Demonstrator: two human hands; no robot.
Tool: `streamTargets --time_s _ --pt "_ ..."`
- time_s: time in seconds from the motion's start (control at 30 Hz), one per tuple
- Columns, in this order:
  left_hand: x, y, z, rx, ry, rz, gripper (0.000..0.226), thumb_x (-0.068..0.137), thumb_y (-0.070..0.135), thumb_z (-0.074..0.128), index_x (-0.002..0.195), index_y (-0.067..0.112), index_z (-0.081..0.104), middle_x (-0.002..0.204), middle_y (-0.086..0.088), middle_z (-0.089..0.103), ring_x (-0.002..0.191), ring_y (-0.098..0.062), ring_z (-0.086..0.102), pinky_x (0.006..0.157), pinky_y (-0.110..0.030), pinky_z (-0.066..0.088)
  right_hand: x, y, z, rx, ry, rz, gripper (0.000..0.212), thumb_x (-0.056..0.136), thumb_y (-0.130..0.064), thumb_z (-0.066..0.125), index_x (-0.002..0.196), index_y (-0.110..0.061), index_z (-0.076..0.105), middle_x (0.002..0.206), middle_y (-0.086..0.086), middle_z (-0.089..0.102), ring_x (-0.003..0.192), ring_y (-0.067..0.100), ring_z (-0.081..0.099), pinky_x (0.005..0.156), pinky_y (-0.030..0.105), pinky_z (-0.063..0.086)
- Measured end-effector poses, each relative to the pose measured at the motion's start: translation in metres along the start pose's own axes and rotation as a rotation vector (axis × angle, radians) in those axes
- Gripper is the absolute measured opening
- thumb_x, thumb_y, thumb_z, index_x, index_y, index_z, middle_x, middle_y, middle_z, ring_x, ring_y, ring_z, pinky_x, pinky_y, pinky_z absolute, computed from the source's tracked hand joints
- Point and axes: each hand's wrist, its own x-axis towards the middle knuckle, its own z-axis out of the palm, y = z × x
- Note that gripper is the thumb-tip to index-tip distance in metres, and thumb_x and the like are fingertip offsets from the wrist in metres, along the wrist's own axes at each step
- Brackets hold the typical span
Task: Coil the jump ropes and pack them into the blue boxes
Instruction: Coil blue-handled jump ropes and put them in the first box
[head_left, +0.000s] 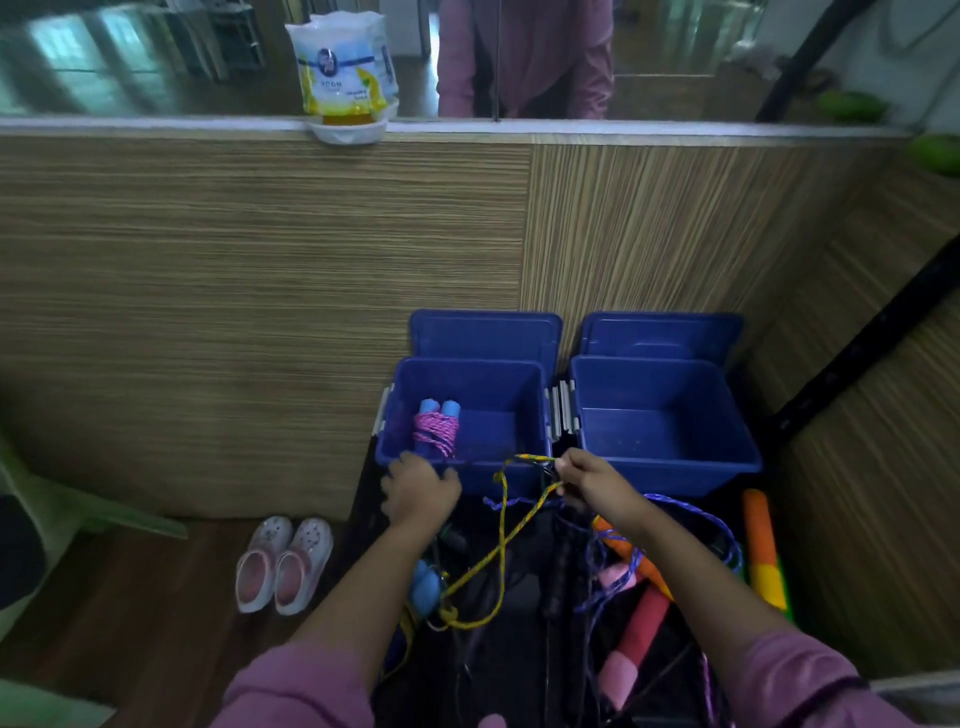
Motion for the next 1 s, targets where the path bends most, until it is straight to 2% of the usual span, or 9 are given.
streamTargets --time_s 0.1,0.2,0.3,0.4,0.47,0.57,0.63,0.73,1.0 --pt "-0.022 0.014 0.005 0.249 0.117 0.244 0.089 0.079 0.065 0.052 0.147 0.018 0.019 0.133 -0.015 0.047 0.130 -0.032 0.035 0.102 -0.048 0.034 -0.003 -0.009 -0.002 -0.029 -0.069 -0.035 0.030 0.102 -0.016 0.041 0.073 -0.016 0.035 0.050 -0.013 0.042 0.051 0.010 0.039 0.049 0.021 0.027" --pt "-0.028 0.010 0.009 0.431 0.143 0.417 0.087 0.079 0.075 0.038 0.150 0.034 0.011 0.144 -0.012 0.035 0.136 -0.030 0.026 0.100 -0.050 0.034 -0.005 -0.016 -0.002 -0.061 -0.097 -0.050 0.028 0.102 -0.014 0.041 0.074 -0.013 0.036 0.059 -0.004 0.039 0.047 0.001 0.045 0.050 0.017 0.031" --pt "-0.022 0.004 0.013 0.478 0.228 0.764 0.062 0.087 0.063 0.042 0.144 0.037 0.035 0.139 -0.002 0.047 0.129 -0.024 0.042 0.098 -0.051 0.035 -0.006 -0.021 -0.001 -0.082 -0.116 -0.056 0.028 0.101 -0.014 0.042 0.074 -0.013 0.037 0.062 -0.001 0.040 0.045 -0.002 0.044 0.050 0.017 0.031" --pt "-0.014 0.006 0.016 0.353 0.210 0.954 0.025 0.092 0.038 0.057 0.112 0.025 0.062 0.106 0.007 0.066 0.104 -0.016 0.063 0.102 -0.055 0.033 -0.006 -0.022 -0.001 -0.086 -0.111 -0.055 0.028 0.101 -0.013 0.042 0.073 -0.013 0.038 0.063 0.001 0.042 0.044 -0.001 0.043 0.049 0.017 0.032" --pt "-0.012 0.013 0.008 0.301 0.157 0.953 0.023 0.097 0.035 0.045 0.102 0.021 0.063 0.090 0.004 0.064 0.088 -0.021 0.066 0.094 -0.049 0.042 -0.005 -0.021 -0.002 -0.103 -0.070 -0.050 0.028 0.101 -0.017 0.044 0.073 -0.013 0.040 0.055 -0.003 0.047 0.044 0.004 0.042 0.052 0.023 0.033" --pt "-0.010 0.022 -0.010 0.181 -0.010 0.969 0.033 0.100 0.035 0.040 0.106 0.014 0.064 0.092 -0.004 0.061 0.084 -0.025 0.062 0.071 -0.041 0.050 -0.004 -0.019 -0.002 -0.149 0.029 -0.034 0.029 0.100 -0.021 0.045 0.072 -0.013 0.042 0.047 -0.002 0.049 0.041 0.009 0.045 0.055 0.031 0.035" --pt "-0.003 0.025 -0.022 0.070 -0.096 0.948 0.028 0.098 0.031 0.045 0.102 0.011 0.065 0.093 -0.005 0.060 0.087 -0.023 0.060 0.077 -0.041 0.047 -0.005 -0.022 0.001 -0.183 0.089 -0.023 0.029 0.099 -0.021 0.044 0.072 -0.014 0.041 0.048 0.000 0.049 0.038 0.011 0.045 0.050 0.026 0.036" --pt "0.004 0.028 -0.033 0.078 -0.061 0.937 0.024 0.098 0.026 0.047 0.099 0.010 0.065 0.096 -0.005 0.061 0.088 -0.024 0.060 0.079 -0.043 0.047 -0.007 -0.026 0.005 -0.211 0.138 -0.022 0.030 0.099 -0.018 0.043 0.069 -0.014 0.041 0.045 -0.004 0.051 0.035 0.013 0.045 0.043 0.023 0.035" --pt "0.002 0.035 -0.046 0.177 0.179 0.792 0.024 0.101 0.021 0.044 0.106 0.004 0.060 0.099 -0.011 0.058 0.077 -0.037 0.060 0.063 -0.043 0.044 -0.009 -0.024 0.002 -0.053 0.066 -0.003 0.035 0.096 -0.029 0.054 0.066 -0.015 0.042 0.050 0.003 0.046 0.035 0.019 0.046 0.040 0.021 0.033"
